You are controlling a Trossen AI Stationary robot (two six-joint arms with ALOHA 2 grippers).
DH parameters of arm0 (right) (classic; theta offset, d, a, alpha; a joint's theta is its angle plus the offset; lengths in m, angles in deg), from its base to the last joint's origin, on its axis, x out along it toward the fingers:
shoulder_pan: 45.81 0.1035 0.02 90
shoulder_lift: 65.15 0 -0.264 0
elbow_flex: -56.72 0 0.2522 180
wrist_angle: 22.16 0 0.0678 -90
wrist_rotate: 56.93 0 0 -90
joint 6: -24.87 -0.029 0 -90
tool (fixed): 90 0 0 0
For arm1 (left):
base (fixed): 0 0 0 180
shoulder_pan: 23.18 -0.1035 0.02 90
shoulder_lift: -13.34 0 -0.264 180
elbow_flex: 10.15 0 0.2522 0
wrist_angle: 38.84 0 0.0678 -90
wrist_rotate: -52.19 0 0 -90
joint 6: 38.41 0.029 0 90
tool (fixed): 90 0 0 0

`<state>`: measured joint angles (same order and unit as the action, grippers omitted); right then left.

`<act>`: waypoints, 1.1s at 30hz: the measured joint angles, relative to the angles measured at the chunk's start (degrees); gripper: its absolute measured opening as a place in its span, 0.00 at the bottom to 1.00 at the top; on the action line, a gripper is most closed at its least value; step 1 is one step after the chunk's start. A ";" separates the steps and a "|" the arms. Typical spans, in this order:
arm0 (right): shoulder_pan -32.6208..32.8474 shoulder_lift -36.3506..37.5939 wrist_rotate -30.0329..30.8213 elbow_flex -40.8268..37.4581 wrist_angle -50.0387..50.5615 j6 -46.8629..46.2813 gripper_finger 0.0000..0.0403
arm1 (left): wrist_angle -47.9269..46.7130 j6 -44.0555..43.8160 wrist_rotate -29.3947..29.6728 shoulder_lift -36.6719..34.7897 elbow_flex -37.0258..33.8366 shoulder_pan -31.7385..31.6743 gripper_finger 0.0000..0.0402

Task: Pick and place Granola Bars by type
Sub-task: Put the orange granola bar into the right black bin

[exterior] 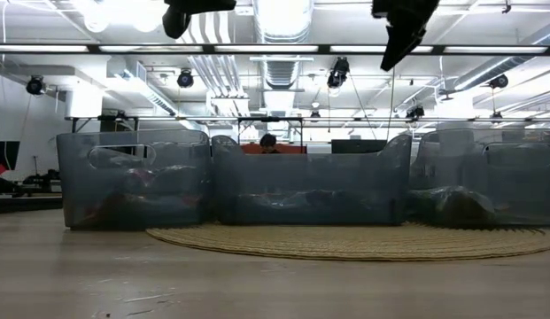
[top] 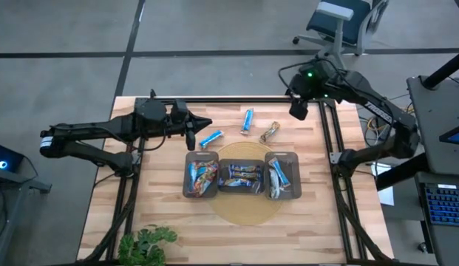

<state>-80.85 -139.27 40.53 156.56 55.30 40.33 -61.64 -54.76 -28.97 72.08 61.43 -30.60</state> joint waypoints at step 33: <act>0.02 -13.02 -8.13 -0.07 0.26 32.98 0.58 | -0.02 1.69 0.01 0.00 0.00 0.00 0.00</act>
<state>-80.83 -152.30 32.41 156.50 55.57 73.31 -61.66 -53.06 -28.96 72.08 61.43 -30.60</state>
